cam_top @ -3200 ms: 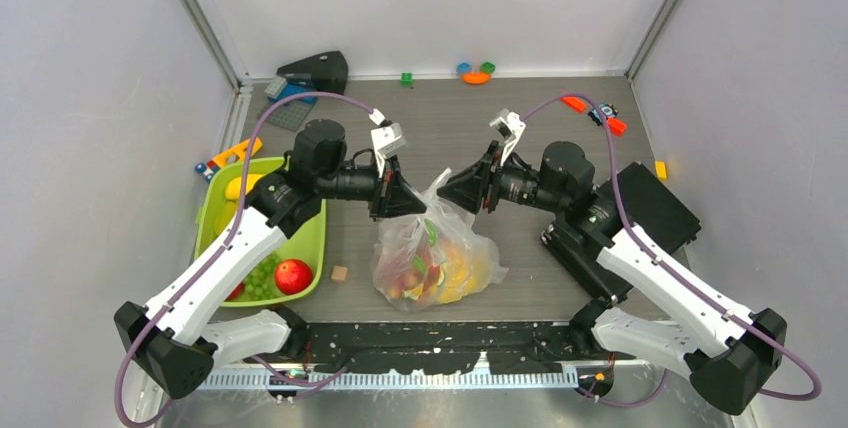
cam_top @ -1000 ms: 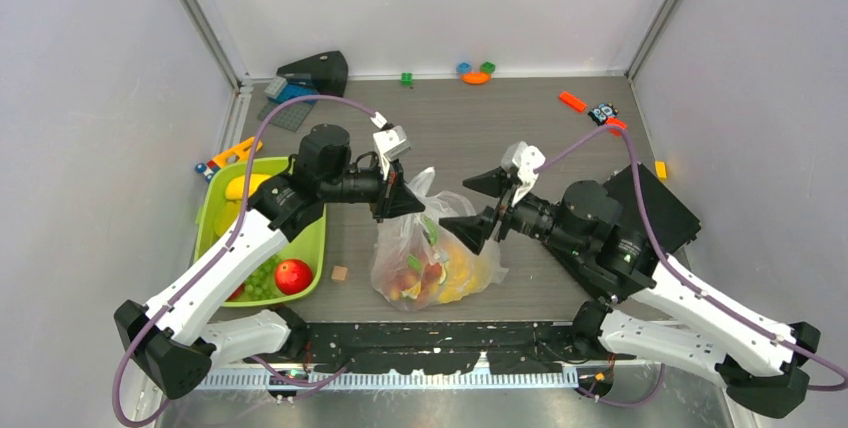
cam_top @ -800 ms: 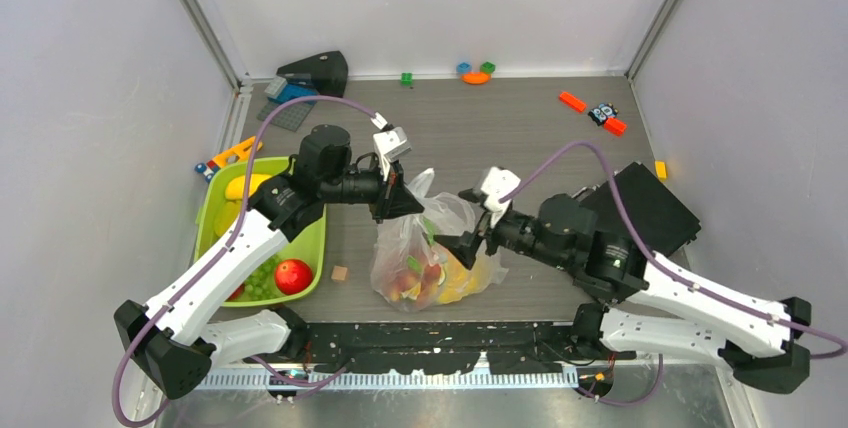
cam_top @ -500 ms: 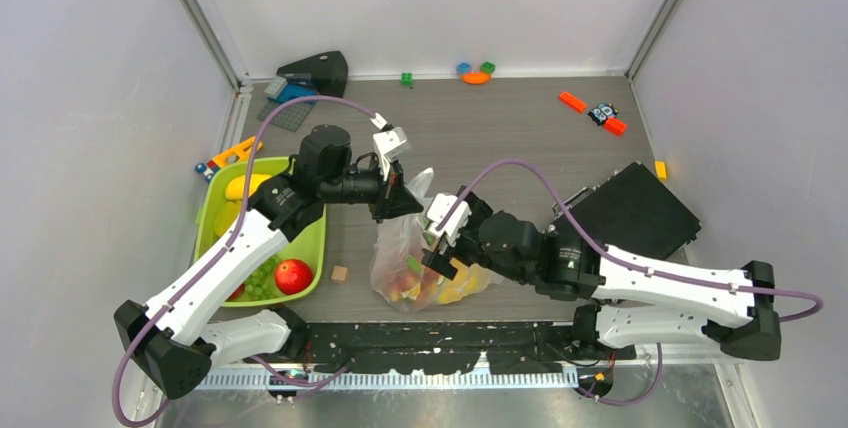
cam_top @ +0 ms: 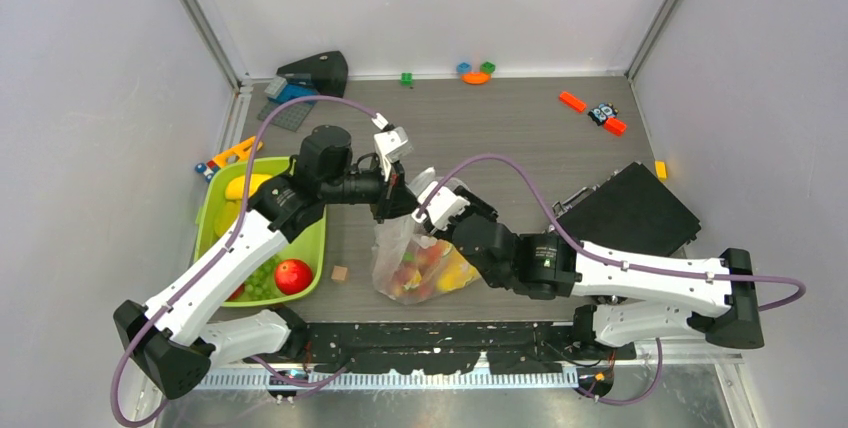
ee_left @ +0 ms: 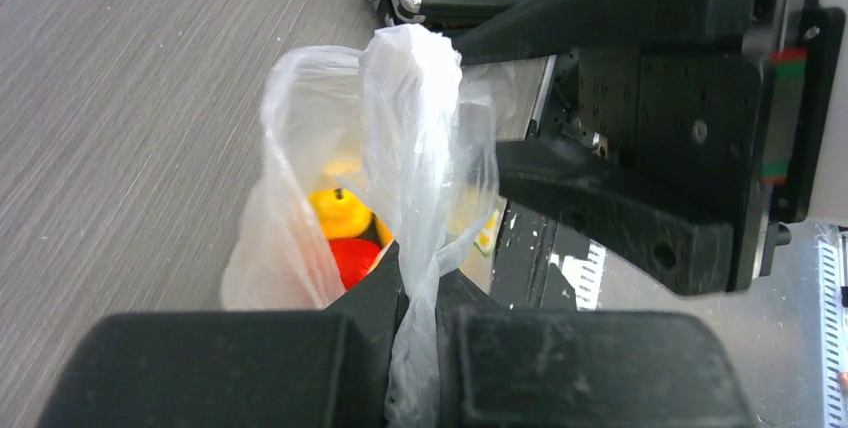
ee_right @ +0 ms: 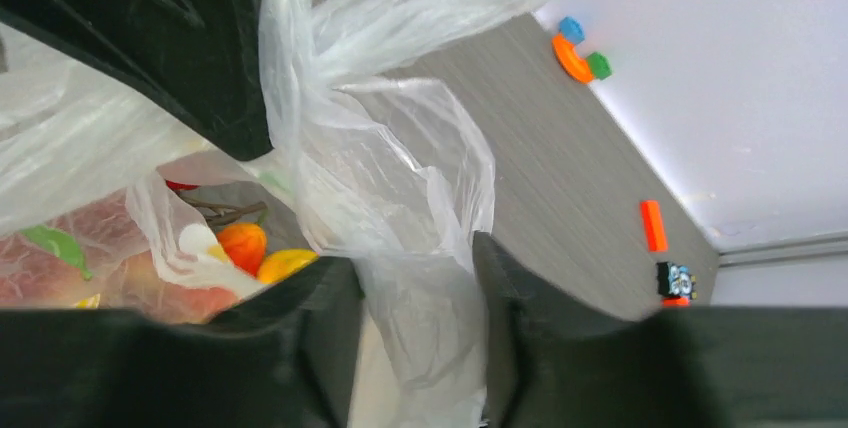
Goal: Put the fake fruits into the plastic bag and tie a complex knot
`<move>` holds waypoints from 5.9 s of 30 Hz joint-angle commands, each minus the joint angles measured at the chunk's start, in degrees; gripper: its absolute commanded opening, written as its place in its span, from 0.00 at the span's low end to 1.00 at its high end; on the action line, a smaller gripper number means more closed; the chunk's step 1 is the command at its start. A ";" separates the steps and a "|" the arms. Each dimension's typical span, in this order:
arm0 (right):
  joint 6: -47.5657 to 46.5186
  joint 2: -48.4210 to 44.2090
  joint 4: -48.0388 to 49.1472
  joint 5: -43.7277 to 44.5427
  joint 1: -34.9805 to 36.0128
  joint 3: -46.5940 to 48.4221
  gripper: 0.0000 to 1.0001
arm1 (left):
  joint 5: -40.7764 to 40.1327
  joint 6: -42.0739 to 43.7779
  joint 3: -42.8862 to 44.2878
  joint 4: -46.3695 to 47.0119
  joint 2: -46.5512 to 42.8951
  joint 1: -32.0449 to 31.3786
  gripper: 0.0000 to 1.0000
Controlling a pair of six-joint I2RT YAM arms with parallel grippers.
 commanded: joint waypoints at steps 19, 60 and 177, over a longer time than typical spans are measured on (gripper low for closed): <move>2.57 -10.73 15.20 4.27 -5.72 -9.99 0.08 | 2.67 -2.74 1.16 3.24 -0.24 -0.08 0.00; 38.25 -3.59 28.20 -70.08 -31.80 2.03 0.51 | 1.39 -1.70 0.16 3.68 -0.11 -0.05 0.00; 13.44 -14.55 26.47 -38.37 -9.21 -21.28 0.35 | 0.99 -6.76 -4.23 6.52 -1.73 -1.97 0.00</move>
